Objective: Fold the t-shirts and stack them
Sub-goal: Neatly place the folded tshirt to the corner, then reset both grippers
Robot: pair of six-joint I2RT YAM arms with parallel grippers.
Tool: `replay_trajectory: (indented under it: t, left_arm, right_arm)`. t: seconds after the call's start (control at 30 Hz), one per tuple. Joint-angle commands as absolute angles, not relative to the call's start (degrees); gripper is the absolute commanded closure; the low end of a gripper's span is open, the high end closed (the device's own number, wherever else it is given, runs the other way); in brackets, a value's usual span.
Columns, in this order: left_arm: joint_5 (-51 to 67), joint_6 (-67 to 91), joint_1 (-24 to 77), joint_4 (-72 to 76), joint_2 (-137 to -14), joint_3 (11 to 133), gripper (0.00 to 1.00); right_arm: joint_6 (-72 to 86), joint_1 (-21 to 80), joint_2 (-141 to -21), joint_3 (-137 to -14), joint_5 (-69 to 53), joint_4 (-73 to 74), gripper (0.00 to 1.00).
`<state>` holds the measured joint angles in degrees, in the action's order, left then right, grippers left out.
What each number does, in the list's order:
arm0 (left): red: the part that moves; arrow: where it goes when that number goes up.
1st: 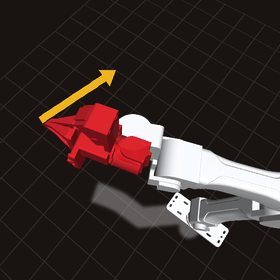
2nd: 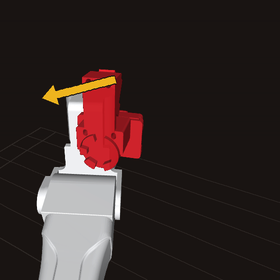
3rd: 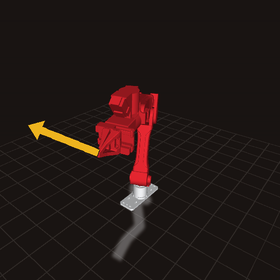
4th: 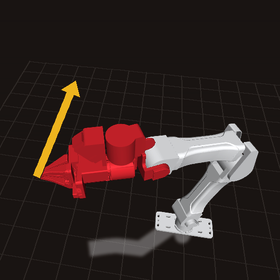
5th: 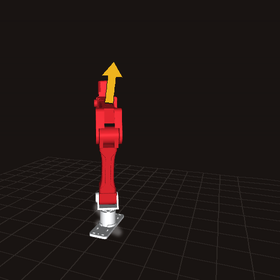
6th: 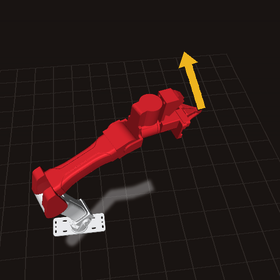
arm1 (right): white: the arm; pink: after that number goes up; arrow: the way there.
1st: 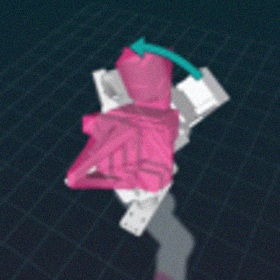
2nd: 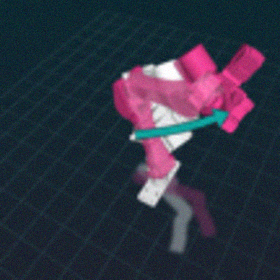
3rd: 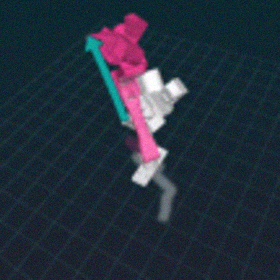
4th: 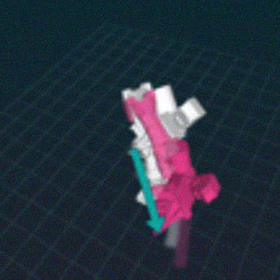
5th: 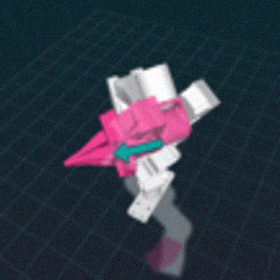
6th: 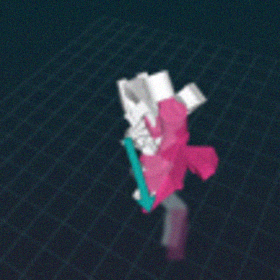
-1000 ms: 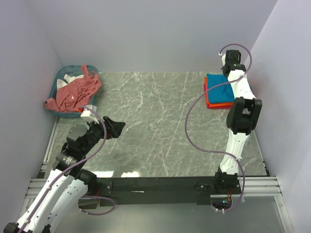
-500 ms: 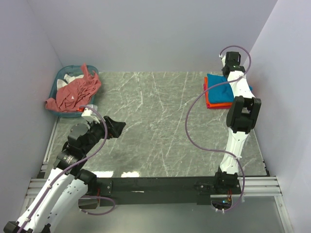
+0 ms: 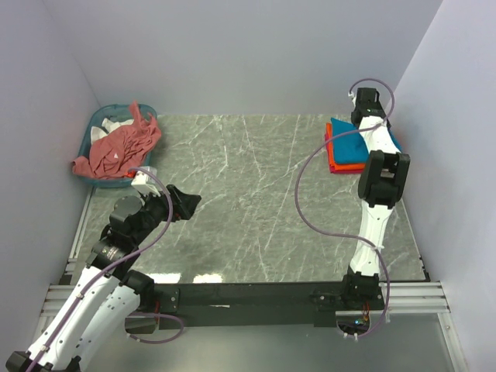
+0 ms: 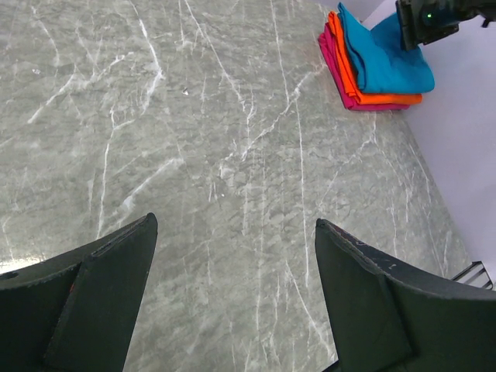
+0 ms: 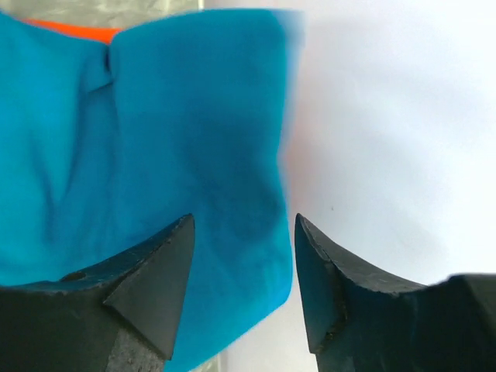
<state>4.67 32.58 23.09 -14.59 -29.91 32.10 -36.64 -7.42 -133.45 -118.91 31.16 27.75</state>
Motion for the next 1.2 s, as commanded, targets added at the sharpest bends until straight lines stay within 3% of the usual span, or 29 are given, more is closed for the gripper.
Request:
replay_trajectory:
  t: [0.0,0.27,0.6,0.83,0.97,1.17]
  left_arm:
    - [4.1,31.5,22.9,-13.8,-30.2,33.1,0.12]
    - [2.6,30.2,22.9,-15.6,-31.1,34.8,0.12]
    - [2.7,29.5,22.9,-15.5,-34.0,37.8,0.12]
    - [2.1,28.6,22.9,-18.1,-35.3,41.2,0.12]
    - [2.0,27.3,22.9,-19.7,-35.2,43.4,0.11]
    - [1.1,25.0,22.9,-20.0,-36.6,46.0,0.09]
  right_arm:
    - [-37.7,-7.9,-135.6,-124.4,37.2,23.5,0.38]
    - [-35.5,-6.7,-129.0,-118.5,36.9,20.2,0.38]
    - [-27.3,-5.1,-111.6,-106.1,23.4,23.4,0.37]
    - [-24.6,-4.0,-104.0,-97.6,3.9,28.2,0.37]
    - [-26.8,-3.9,-98.8,-94.3,-18.0,34.7,0.38]
    - [-25.7,-3.8,-82.4,-81.7,-29.4,34.2,0.37]
